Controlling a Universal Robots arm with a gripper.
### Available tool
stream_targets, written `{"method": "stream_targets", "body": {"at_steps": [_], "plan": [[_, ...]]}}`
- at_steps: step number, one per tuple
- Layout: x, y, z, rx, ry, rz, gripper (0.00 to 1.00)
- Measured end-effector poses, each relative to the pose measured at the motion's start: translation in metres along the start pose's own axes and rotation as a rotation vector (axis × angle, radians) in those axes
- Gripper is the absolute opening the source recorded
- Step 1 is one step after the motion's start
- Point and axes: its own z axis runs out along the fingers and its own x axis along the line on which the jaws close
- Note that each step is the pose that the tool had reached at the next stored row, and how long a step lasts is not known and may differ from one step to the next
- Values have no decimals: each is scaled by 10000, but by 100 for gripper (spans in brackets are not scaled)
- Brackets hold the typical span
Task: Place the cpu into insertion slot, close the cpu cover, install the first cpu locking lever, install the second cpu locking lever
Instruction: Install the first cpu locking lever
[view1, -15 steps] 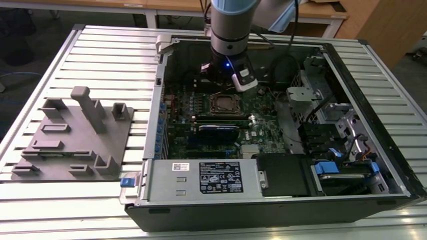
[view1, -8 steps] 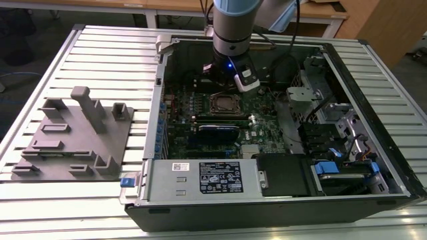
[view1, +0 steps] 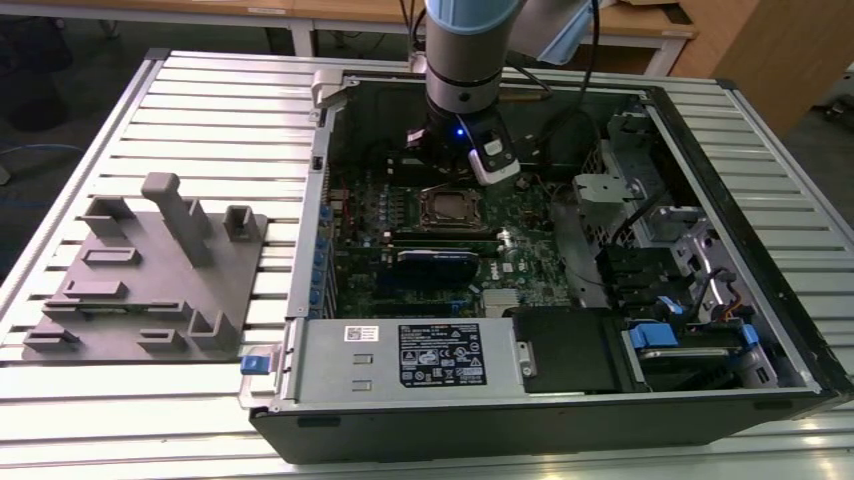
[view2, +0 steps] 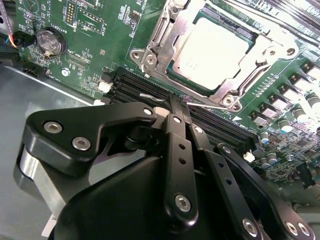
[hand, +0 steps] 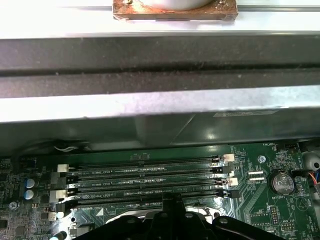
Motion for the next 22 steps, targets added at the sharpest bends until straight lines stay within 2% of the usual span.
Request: {"method": "stream_targets", "body": {"at_steps": [10, 17, 19, 22], "plan": [[-1, -9, -3, -14, 4, -71, 11], [-1, -10, -3, -62, 180, -748, 11], [-1, -10, -3, -66, 176, -786, 11], [-1, -12, 6, -72, 109, -806, 11]]}}
